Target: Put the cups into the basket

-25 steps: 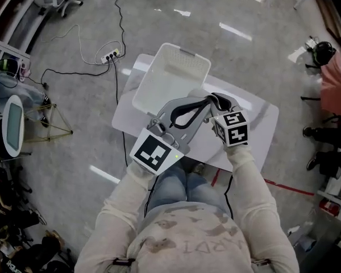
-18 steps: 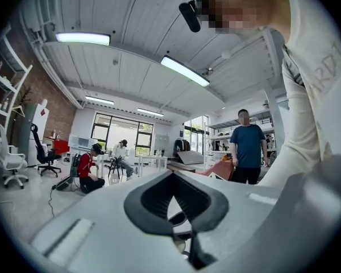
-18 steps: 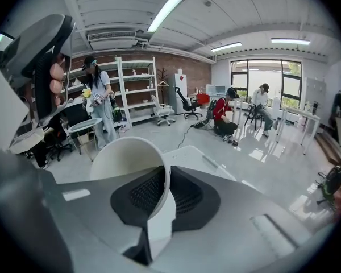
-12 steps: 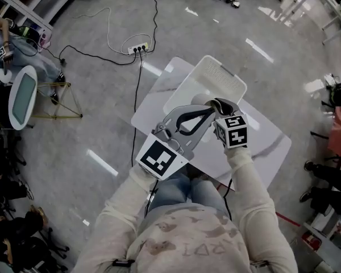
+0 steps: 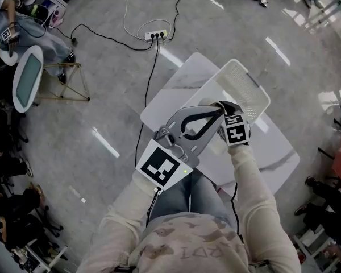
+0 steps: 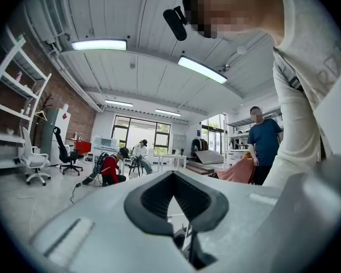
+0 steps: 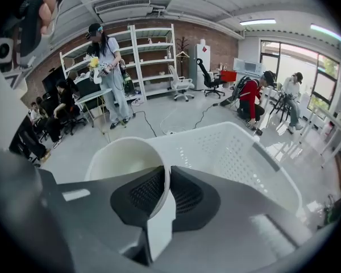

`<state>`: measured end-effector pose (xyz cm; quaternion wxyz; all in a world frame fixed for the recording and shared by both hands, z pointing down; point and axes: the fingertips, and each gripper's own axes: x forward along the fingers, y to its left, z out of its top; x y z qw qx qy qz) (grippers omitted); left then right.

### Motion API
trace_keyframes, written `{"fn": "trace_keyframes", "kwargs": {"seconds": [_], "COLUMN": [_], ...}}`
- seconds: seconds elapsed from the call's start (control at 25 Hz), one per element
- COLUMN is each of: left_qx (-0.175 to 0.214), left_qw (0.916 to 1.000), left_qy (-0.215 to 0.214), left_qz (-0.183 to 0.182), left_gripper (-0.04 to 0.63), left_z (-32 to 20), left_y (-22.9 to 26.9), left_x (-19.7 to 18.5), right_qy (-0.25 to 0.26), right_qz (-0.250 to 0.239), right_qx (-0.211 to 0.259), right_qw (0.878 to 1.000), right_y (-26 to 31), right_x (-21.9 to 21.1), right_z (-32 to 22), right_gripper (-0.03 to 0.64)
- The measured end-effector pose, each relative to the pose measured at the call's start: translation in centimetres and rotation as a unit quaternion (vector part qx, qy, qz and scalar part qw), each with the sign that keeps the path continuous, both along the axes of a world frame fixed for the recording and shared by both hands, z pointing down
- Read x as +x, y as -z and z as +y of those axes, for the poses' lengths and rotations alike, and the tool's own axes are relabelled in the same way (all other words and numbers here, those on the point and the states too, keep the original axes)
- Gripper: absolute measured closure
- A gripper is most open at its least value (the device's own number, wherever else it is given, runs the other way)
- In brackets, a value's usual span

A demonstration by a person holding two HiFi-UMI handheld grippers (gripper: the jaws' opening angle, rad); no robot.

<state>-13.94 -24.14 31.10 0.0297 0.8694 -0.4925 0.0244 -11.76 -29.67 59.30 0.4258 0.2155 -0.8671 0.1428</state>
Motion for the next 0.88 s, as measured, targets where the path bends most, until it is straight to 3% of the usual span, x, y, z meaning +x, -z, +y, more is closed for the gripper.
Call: {"fn": "trace_keyframes", "kwargs": {"seconds": [0.4,0.68,0.88], "left_qx": [-0.055,-0.071,-0.082], "left_qw": [0.9979,0.9954,0.9945], "left_qy": [0.032,0.051,0.054], "left_qz": [0.015,0.040,0.037], "left_gripper": [0.595,0.595,0.595], "left_z": [-3.4,-3.5,-2.6], "left_y": [-7.5,-9.2,-10.5], "left_x": [-1.2,-1.8,-1.7], "right_qy": [0.093,0.121,0.132], "right_qz": [0.100,0.149,0.163], "right_qx": [-0.032,-0.041,-0.044], "right_qw": [0.990,0.980,0.977], "right_y": [-12.5,-16.3,-18.0], "right_x": [-1.0,-1.2,-0.9], "right_z": [-1.7,-1.5,-0.3], "right_gripper": [0.561,0.561,0.561]}}
